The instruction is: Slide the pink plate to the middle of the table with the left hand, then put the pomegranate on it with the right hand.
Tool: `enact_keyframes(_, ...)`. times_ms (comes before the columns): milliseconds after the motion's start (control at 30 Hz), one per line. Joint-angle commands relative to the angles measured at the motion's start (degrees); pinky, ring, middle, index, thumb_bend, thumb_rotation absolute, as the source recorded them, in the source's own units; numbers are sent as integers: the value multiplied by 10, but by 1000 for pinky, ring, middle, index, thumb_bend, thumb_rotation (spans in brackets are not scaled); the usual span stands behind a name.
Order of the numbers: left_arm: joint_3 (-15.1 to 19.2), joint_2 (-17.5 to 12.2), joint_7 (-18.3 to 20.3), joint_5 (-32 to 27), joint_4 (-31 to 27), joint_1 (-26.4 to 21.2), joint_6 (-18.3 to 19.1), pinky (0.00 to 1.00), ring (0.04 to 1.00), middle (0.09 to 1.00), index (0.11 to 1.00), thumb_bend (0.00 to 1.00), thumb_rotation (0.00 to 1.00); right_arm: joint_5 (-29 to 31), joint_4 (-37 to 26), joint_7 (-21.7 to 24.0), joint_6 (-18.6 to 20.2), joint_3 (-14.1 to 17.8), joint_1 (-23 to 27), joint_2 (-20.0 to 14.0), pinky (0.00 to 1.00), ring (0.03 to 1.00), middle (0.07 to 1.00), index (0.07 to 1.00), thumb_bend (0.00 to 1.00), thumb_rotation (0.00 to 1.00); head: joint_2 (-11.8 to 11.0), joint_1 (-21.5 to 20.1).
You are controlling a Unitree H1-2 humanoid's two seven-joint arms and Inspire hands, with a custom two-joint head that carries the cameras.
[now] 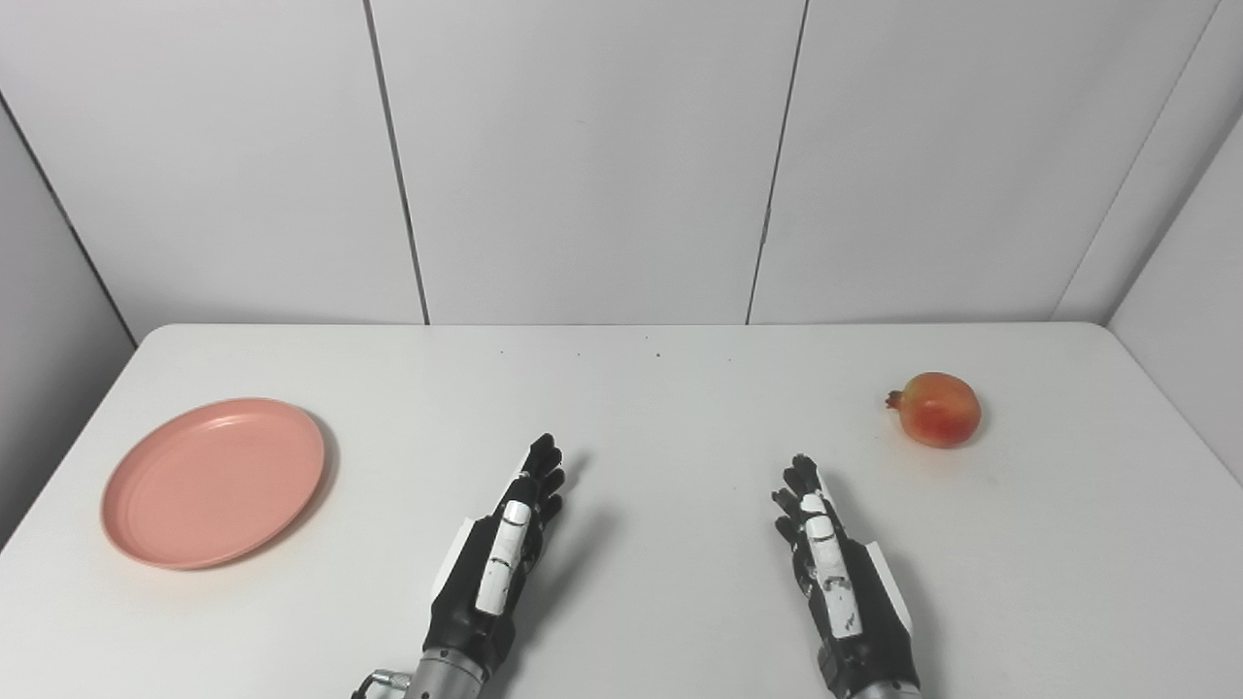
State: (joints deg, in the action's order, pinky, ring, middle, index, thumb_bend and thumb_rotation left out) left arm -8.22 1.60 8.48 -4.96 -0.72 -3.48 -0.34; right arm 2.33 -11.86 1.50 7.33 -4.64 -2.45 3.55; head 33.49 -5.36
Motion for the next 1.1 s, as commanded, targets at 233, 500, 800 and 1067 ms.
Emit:
enact_keyframes(233,1,0,0,6,12,10,-10,1000,1000,1000,1000,555,1000,0,-12,3,-17,0,5,-1,1000,987,997,1000,249,1000,1,5)
enact_keyframes(500,2,4,-5,13,18,9,-18,1000,1000,1000,1000,556,1000,4,-5,4,-24,2,6,-3,1000,986,999,1000,246,1000,0,9)
enact_keyframes(800,5,8,-5,16,26,9,-28,1000,1000,1000,1000,551,1000,5,0,6,-28,3,7,-4,1000,988,999,1000,250,1000,-5,9)
enact_keyframes(1067,2,8,-6,23,26,9,-31,1000,1000,1000,1000,559,1000,3,-3,4,-26,4,6,-4,1000,985,997,1000,255,1000,-7,23)
